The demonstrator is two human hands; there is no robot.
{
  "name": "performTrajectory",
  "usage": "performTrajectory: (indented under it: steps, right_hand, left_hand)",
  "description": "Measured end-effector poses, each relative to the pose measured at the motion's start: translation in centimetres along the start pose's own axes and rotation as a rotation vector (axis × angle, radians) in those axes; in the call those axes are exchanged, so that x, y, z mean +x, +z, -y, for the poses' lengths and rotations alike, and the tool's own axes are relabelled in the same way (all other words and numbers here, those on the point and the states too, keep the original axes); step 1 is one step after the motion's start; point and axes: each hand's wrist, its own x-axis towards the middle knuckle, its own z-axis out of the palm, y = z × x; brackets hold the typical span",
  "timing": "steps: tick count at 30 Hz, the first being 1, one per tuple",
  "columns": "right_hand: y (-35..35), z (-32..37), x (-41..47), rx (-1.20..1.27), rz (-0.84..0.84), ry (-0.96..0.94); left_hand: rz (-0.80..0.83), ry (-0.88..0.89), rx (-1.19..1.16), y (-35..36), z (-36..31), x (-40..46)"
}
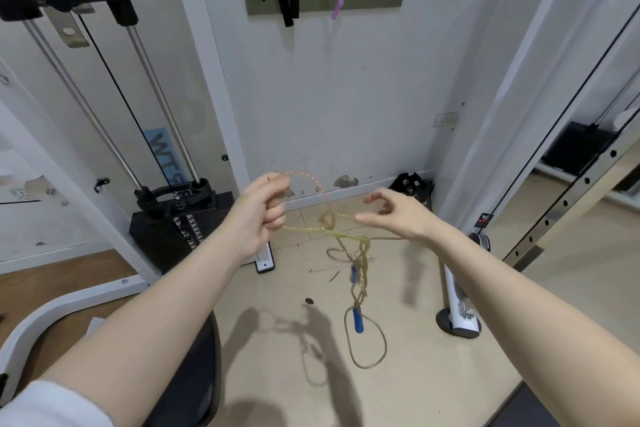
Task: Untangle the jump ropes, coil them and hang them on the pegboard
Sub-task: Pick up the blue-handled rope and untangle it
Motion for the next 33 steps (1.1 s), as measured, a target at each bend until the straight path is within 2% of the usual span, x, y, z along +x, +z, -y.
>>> performTrajectory:
  steps: [2,4,6,7,9,10,12,13,15,17,18,21,23,25,27,29,31,32,33]
  right_hand:
    - [-0.1,-1.4,0.3,-0.357,0.046,0.007]
    - [0.0,-2.0,0.6,-0.468,0.008,0.044]
    - [0.4,-2.0,0.8,-0.513,-0.069,0.071]
    - [0.5,-1.7,0.9,-0.58,-0.094,0.068]
    - [0.8,-1.4,0.9,-0.737,-0.109,0.064]
    - [0.9,-1.3,0.8,-0.808,-0.108,0.074]
    - [1.1,-1.4,0.6,-0.916,-0.114,0.112]
    - [1.3,-1.5,0.5,-0.949,-0.125,0.133]
    - [1.8,-1.4,0.5,-0.924,-0.146,0.196]
    - [2.0,-1.6,0.8,-0.716,-0.227,0.297]
    - [1.9,-1.9,1.0,-0.523,-0.282,0.363]
    - [1.6,-1.9,1.9,0.342,-0.415,0.428]
    - [1.4,-1.1,2.0,0.781,-0.465,0.394]
    - [0.9,-0.5,1.9,1.126,-0.418,0.367]
    - [0.1,0.2,1.7,1.449,-0.278,0.311]
    - [-0.5,1.1,1.4,1.59,-0.233,0.306]
    - [-1.1,1.4,1.3,1.53,-0.3,0.316]
    - [-1.4,1.1,1.2,1.344,-0.36,0.276]
    - [-1.8,0.3,1.1,0.988,-0.408,0.213]
  left_hand:
    - [-0.096,0.153,0.576,-1.1,-0.2,0.4]
    - [-0.213,0.282,1.064,-2.3,0.3,1.1]
    - [-0.266,0.326,1.335,-3.3,1.3,1.5]
    - [-0.289,0.326,1.386,-3.8,1.9,1.6]
    - [-0.371,0.247,1.274,-4.7,2.6,2.2]
    - [-0.436,0.159,1.084,-5.0,2.7,2.5]
    - [-0.504,-0.083,0.477,-5.5,2.7,2.9]
    - [-0.472,-0.203,0.178,-5.6,2.7,3.0]
    - [-0.359,-0.347,-0.181,-5.5,2.6,2.8]
    - [-0.208,-0.363,-0.322,-5.3,2.4,2.4]
    - [-0.144,-0.352,-0.347,-5.4,2.4,2.2]
    - [-0.027,-0.319,-0.339,-5.6,2.4,1.6]
    - [-0.005,-0.286,-0.342,-5.8,2.7,1.5]
    - [-0.031,-0.261,-0.344,-6.2,2.8,1.5]
    - [-0.094,-0.253,-0.319,-7.0,3.2,1.8]
    - [-0.215,-0.256,-0.164,-7.4,3.4,1.8]
    - [-0.381,-0.2,0.157,-8.0,3.6,1.8]
    - [-0.455,-0.134,0.362,-8.3,3.6,1.7]
    - [-0.499,-0.053,0.594,-8.6,3.6,1.6]
